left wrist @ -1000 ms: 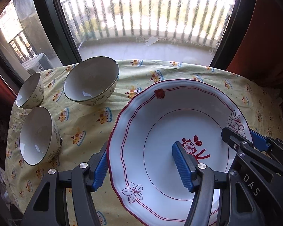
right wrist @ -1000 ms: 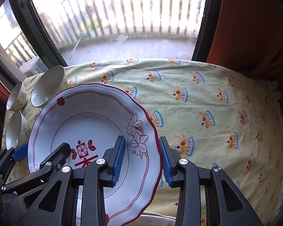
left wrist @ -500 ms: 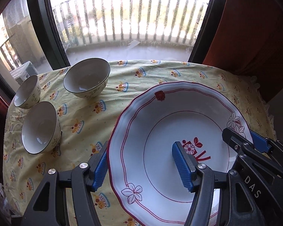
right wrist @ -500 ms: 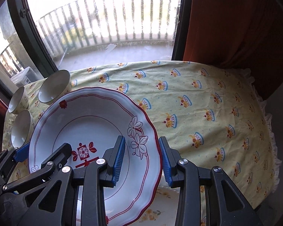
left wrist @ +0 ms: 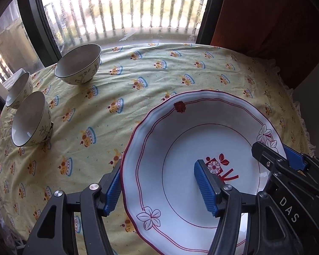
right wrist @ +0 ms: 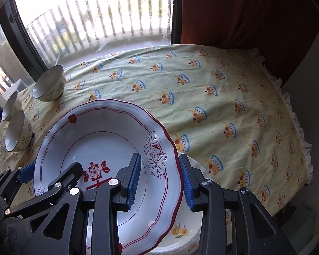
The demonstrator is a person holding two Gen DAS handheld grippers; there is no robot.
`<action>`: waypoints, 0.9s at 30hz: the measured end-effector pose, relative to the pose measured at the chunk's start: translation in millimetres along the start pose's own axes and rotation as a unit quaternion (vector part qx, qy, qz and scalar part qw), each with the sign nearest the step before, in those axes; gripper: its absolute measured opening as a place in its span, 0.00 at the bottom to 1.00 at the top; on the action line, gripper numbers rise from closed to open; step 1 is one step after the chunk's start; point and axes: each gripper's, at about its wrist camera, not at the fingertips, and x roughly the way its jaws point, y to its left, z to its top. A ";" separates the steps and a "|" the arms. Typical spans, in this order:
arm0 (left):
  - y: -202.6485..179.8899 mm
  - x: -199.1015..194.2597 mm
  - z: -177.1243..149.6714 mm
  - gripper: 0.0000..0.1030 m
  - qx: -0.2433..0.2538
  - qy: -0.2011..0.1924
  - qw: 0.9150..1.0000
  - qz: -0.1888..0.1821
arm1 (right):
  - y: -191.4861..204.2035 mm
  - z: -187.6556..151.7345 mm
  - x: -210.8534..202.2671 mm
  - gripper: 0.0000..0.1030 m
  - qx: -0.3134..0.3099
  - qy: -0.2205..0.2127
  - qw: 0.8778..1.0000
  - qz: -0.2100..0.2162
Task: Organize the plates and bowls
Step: 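Lift the red-character dish with both grippers and carry it over the plate stack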
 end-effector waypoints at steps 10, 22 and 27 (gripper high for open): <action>-39.1 24.4 -30.2 0.64 -0.063 0.034 0.997 0.015 | -40.5 -11.8 25.3 0.40 -0.065 0.039 0.997 0.025; -62.4 41.3 -54.1 0.64 -0.107 0.049 0.993 0.027 | -68.6 -24.4 48.1 0.40 -0.106 0.061 0.992 0.043; -67.3 44.2 -57.1 0.64 -0.113 0.048 0.992 0.035 | -70.3 -26.0 56.5 0.40 -0.117 0.067 0.990 0.040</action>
